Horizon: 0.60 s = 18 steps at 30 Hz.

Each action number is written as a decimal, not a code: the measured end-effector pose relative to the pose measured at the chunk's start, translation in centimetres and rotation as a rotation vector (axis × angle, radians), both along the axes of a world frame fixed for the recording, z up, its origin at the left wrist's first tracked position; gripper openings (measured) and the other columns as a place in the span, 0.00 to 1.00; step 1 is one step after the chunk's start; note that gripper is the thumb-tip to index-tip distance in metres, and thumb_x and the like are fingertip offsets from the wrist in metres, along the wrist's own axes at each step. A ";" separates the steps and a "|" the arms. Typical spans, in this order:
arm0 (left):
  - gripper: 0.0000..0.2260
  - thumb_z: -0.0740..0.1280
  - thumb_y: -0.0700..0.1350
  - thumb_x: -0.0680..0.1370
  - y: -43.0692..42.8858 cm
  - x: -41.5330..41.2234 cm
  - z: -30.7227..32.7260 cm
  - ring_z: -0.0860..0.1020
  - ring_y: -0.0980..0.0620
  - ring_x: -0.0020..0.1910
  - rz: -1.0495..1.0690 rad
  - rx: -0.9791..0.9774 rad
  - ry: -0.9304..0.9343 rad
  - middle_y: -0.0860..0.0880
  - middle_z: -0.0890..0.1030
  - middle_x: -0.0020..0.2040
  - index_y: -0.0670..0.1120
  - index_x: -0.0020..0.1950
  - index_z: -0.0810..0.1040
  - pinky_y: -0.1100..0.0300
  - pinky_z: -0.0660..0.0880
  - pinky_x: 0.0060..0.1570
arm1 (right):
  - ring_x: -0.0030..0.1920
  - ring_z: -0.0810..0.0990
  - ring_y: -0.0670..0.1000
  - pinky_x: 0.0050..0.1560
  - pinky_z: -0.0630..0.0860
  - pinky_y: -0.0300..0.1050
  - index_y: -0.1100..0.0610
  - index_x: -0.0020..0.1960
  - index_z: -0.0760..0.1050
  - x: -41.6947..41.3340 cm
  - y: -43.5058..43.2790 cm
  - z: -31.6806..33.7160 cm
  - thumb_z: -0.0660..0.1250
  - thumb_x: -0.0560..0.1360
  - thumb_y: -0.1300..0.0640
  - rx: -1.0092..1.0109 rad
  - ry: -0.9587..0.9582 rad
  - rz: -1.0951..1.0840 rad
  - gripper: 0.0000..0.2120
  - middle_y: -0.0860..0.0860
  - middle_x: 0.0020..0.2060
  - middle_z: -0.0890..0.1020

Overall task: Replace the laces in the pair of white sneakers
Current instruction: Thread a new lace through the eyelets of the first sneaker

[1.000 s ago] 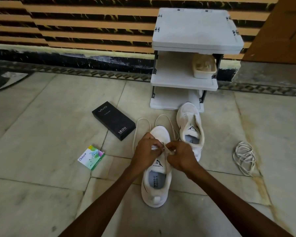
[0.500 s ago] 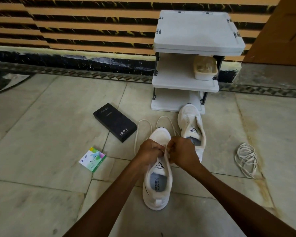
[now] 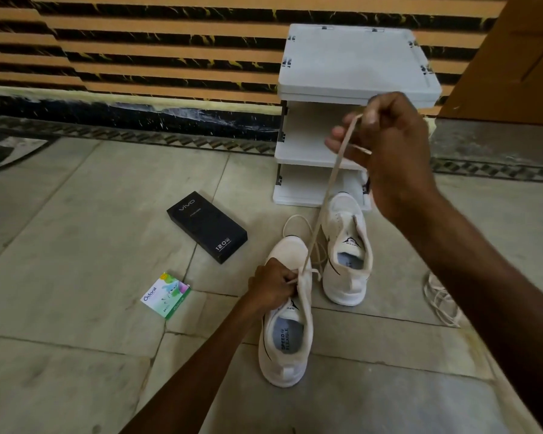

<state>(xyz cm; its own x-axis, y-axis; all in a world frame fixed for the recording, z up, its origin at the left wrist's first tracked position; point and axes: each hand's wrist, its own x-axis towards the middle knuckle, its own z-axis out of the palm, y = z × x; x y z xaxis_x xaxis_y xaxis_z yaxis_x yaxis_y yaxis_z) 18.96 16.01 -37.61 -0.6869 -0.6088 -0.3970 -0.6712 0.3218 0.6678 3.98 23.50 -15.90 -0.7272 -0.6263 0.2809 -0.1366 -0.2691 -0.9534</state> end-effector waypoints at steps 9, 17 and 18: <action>0.06 0.71 0.47 0.76 0.1 0.0 0.4 0.78 0.48 0.57 0.002 -0.022 0.050 0.50 0.84 0.52 0.49 0.51 0.85 0.48 0.75 0.60 | 0.52 0.81 0.56 0.44 0.73 0.45 0.59 0.55 0.77 4.7 1.9 -13.8 0.63 0.79 0.53 1.333 0.923 0.274 0.12 0.56 0.52 0.81; 0.27 0.73 0.59 0.68 -0.9 1.0 0.1 0.61 0.53 0.69 -0.086 -0.523 0.077 0.58 0.68 0.69 0.60 0.66 0.72 0.54 0.54 0.62 | 0.49 0.81 0.56 0.40 0.67 0.41 0.57 0.51 0.78 4.8 2.3 -16.0 0.63 0.75 0.56 1.263 1.017 0.252 0.09 0.55 0.49 0.83; 0.28 0.72 0.60 0.68 -0.8 1.0 -0.1 0.62 0.52 0.69 -0.109 -0.537 0.043 0.59 0.68 0.69 0.61 0.67 0.71 0.53 0.54 0.60 | 0.48 0.82 0.56 0.41 0.71 0.42 0.58 0.50 0.80 4.5 2.3 -15.1 0.63 0.75 0.57 1.195 0.955 0.244 0.08 0.55 0.47 0.83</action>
